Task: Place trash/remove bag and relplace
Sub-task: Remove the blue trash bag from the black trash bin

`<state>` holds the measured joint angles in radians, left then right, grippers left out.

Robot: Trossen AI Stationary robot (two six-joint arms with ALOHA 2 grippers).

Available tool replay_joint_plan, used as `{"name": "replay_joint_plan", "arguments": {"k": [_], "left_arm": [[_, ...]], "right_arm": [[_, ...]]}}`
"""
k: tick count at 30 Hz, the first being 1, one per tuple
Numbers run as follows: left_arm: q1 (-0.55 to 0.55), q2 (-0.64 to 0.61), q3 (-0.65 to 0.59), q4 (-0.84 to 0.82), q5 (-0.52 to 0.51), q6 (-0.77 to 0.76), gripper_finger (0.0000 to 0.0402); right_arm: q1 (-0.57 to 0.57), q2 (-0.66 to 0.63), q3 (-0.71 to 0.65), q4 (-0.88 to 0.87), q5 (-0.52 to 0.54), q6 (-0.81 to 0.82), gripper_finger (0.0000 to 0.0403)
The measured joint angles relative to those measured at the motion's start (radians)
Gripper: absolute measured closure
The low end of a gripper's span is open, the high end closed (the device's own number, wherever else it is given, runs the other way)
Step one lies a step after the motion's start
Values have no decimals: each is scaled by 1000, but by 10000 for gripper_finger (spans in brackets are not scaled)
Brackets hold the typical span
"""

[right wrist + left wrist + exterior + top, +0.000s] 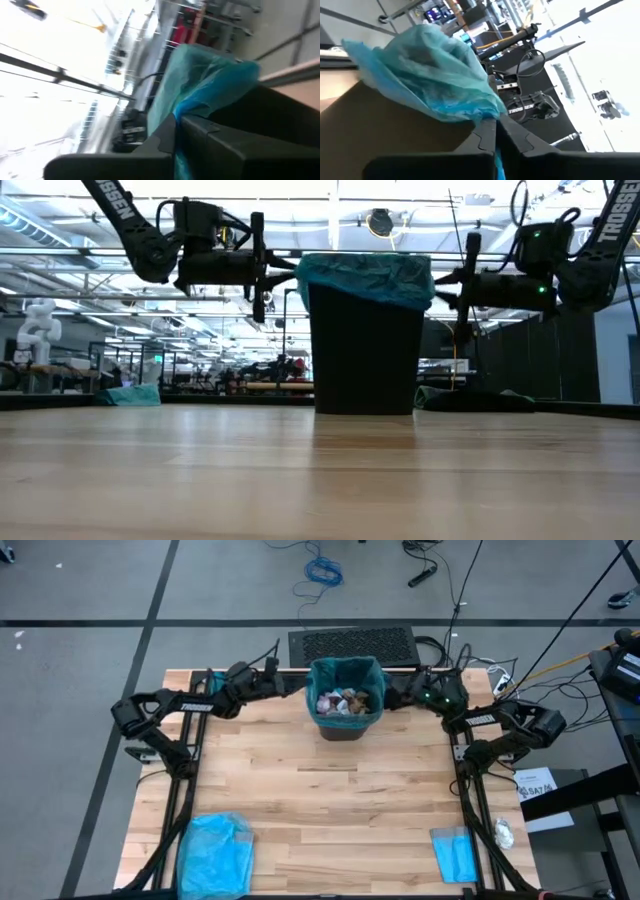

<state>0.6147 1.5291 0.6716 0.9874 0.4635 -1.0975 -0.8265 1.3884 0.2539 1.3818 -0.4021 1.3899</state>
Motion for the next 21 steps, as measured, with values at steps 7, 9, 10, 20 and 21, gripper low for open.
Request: {"name": "replay_joint_plan", "arguments": {"k": [7, 9, 10, 20, 21], "left_arm": [[8, -29, 57, 2, 36, 4, 400], [8, -28, 89, -3, 61, 4, 400], [8, -27, 112, -7, 71, 3, 400], [8, -28, 387, -14, 201, 4, 401], [8, -28, 416, -23, 219, 4, 401]], "right_arm": [[0, -48, 25, 132, 11, 75, 402], [3, -73, 60, 107, 8, 72, 402], [5, -85, 86, 81, 7, 68, 402], [56, -141, 504, -332, -156, -108, 403], [64, -141, 551, -382, -168, -132, 403]]}}
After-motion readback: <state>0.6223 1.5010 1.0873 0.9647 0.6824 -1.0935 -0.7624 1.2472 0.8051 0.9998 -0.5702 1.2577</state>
